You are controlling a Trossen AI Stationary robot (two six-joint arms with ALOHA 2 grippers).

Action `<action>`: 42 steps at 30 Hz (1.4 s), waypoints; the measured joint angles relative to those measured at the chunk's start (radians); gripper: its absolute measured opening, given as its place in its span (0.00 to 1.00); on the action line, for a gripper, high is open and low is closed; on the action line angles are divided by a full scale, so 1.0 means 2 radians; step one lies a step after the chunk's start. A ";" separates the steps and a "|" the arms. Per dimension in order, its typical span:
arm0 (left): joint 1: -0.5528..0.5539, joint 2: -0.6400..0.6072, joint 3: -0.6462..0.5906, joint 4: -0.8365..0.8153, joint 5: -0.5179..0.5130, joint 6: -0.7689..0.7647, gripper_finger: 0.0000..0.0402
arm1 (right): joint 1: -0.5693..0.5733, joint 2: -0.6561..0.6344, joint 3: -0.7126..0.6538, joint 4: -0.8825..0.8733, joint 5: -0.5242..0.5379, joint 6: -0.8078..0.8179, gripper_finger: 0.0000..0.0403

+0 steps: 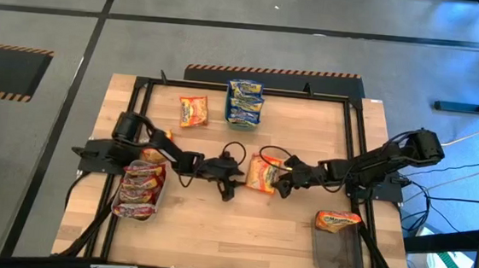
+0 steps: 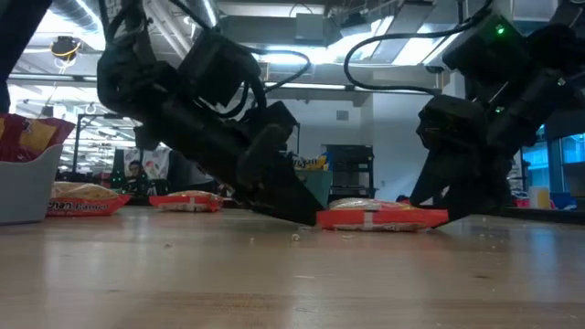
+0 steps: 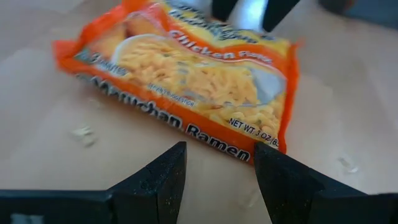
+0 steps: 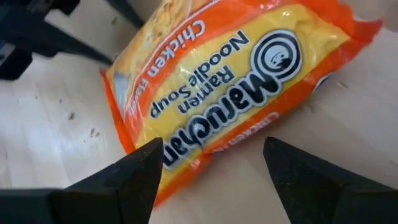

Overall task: Sort Maruchan noodles
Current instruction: Put the orange noodle pack into the black bin

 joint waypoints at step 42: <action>0.013 0.034 -0.001 0.051 -0.002 0.075 0.45 | 0.000 0.051 -0.001 0.112 0.012 0.004 0.70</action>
